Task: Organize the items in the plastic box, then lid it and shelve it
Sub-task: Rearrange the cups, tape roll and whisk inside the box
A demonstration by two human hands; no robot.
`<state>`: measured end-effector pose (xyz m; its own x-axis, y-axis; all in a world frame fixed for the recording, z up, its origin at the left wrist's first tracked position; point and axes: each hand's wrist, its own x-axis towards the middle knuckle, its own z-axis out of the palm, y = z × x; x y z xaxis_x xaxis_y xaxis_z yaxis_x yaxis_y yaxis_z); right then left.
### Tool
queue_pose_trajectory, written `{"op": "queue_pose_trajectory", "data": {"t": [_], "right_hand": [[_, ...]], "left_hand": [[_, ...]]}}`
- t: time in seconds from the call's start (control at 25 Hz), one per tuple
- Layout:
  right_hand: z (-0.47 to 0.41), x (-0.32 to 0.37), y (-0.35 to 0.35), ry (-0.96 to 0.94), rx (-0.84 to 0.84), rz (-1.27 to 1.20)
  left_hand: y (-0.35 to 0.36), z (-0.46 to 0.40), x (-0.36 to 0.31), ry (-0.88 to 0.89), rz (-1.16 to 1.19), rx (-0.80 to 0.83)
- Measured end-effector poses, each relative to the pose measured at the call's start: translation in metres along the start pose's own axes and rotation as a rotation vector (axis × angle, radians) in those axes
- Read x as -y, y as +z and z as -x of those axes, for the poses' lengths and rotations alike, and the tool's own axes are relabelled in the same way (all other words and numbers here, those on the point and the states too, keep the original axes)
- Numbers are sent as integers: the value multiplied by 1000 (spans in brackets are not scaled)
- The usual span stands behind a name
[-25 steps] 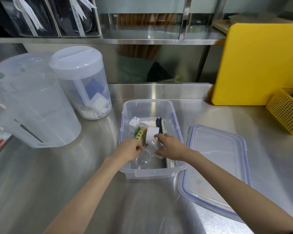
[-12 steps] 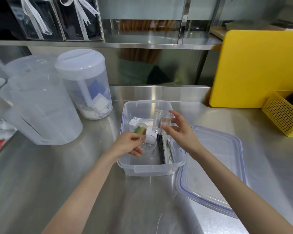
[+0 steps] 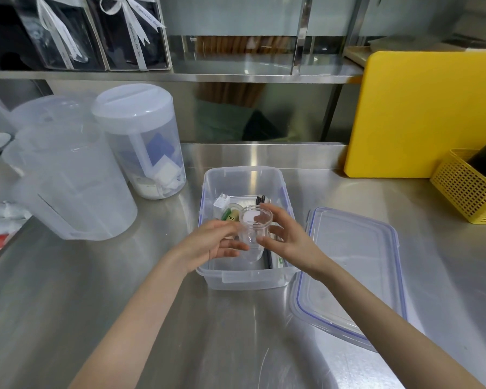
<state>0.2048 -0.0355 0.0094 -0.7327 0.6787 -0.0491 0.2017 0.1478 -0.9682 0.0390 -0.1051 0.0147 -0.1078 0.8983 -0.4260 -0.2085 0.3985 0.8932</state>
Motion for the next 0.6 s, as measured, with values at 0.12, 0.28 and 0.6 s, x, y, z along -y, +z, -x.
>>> {"op": "queue_pose_trajectory", "data": {"t": [0.12,0.28,0.6], "right_hand": [[-1,-2,0,19,22,-29],[-3,-3,2,22,60,-4],[-15,0,5,59,111,-2]], "left_hand": [[0,1,-1,16,70,24],[1,1,-1,21,94,14],[-4,-4,9,66,-176,-198]]}}
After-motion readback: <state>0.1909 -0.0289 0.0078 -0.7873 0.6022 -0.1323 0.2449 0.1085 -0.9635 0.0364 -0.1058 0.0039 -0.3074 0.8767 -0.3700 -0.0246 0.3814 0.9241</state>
